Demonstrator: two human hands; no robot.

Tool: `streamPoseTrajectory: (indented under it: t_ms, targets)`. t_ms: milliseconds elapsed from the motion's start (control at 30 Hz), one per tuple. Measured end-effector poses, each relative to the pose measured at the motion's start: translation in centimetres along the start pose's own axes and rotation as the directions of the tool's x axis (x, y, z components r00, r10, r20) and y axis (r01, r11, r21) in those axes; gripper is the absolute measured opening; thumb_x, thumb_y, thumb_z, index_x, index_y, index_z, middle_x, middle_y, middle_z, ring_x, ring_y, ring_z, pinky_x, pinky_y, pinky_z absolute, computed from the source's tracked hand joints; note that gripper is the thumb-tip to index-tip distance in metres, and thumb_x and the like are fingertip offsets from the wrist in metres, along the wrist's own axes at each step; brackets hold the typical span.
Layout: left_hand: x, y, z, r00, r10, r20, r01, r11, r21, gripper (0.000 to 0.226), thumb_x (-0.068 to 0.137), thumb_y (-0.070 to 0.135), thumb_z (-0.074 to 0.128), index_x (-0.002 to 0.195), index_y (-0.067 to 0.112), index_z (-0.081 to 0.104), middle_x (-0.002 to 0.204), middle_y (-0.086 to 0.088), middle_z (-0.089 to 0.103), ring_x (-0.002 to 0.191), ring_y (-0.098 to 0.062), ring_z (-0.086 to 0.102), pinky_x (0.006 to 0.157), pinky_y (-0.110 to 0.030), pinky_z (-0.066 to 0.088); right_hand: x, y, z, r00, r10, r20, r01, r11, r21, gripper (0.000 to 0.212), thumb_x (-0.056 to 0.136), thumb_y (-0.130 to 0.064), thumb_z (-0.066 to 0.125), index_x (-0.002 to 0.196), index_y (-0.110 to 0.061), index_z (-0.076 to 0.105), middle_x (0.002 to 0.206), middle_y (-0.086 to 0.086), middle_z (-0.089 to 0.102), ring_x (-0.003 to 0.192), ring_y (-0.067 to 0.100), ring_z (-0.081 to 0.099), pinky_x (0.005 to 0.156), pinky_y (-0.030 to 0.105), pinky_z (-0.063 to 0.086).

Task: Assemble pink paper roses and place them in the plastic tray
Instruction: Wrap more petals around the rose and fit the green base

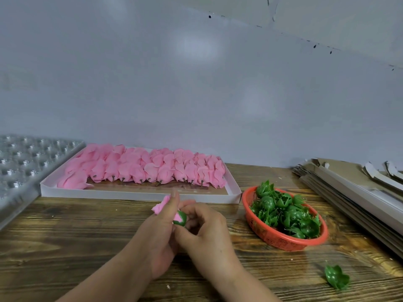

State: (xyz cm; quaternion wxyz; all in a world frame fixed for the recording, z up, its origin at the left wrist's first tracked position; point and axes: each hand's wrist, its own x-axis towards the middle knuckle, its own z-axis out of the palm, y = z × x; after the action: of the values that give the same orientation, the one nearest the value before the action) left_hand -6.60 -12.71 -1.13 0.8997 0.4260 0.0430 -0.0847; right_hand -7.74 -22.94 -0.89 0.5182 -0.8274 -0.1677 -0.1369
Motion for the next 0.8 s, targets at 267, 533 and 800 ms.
streamPoseTrajectory:
  t_ms: [267,533,800]
  targets:
    - [0.17,-0.01,-0.57,1.0,-0.018,0.023,0.016,0.998,0.057,0.042,0.076,0.049,0.063,0.091,0.012,0.076,0.097,-0.019,0.073,0.086,-0.029,0.072,0.078,-0.042,0.053,0.02,0.43,0.05,0.999,0.022,0.045,-0.025,0.998,0.057,0.025,0.072,-0.016,0.07,0.097,-0.021,0.069,0.078,0.001,0.066,0.062,0.005,0.053,0.059,0.023,0.047]
    - [-0.15,0.34,-0.28,0.999,-0.018,0.036,0.017,1.0,0.015,0.039,0.075,0.045,0.064,0.107,0.022,0.058,0.096,-0.018,0.073,0.084,-0.029,0.073,0.072,-0.039,0.054,0.12,0.43,0.19,0.999,0.033,0.041,-0.036,0.997,0.067,0.026,0.073,-0.013,0.07,0.098,-0.022,0.069,0.08,0.002,0.067,0.068,0.019,0.059,0.064,0.038,0.054]
    - [-0.26,0.26,-0.16,1.0,-0.003,0.023,0.003,1.0,0.004,0.034,0.073,0.042,0.063,0.098,0.019,0.061,0.097,-0.022,0.072,0.085,-0.032,0.072,0.081,-0.045,0.054,0.37,-0.06,-0.03,0.995,0.077,0.064,-0.089,0.972,0.218,0.022,0.077,-0.003,0.071,0.099,-0.005,0.068,0.068,0.012,0.052,0.061,0.018,0.043,0.058,0.029,0.039]
